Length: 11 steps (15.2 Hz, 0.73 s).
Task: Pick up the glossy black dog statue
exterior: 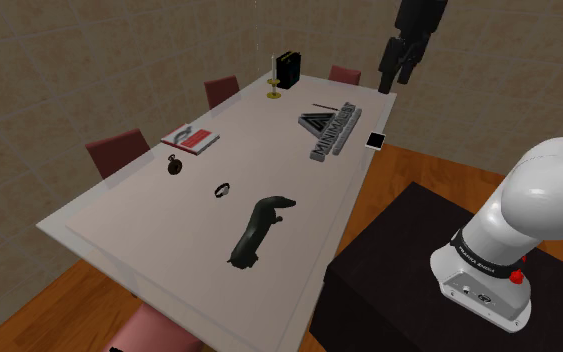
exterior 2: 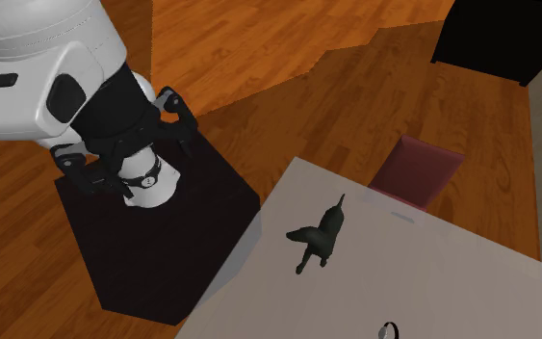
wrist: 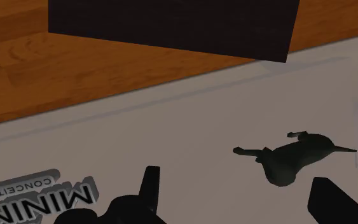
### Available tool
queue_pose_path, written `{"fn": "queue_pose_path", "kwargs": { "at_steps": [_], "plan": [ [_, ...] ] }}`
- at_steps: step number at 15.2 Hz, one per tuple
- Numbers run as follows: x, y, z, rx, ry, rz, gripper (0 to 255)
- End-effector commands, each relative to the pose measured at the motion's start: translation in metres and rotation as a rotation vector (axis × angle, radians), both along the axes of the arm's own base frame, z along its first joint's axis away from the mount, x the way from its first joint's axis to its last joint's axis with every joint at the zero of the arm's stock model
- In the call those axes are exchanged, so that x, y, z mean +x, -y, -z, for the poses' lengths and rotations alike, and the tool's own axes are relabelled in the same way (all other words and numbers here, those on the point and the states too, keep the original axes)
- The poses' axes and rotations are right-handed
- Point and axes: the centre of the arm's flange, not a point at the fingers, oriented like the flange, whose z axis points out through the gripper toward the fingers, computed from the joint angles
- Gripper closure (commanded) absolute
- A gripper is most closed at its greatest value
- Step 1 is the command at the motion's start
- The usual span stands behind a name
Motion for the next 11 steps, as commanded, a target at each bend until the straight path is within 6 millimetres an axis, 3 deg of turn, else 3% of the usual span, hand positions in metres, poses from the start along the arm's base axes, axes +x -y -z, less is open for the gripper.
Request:
{"fn": "queue_pose_path", "kwargs": {
  "at_steps": [1, 11],
  "plan": [
    [0.000, 0.000, 0.000, 0.000, 0.000, 0.000, 0],
    [0.059, -0.059, 0.101, 0.021, 0.008, -0.197, 0]
  ]
}}
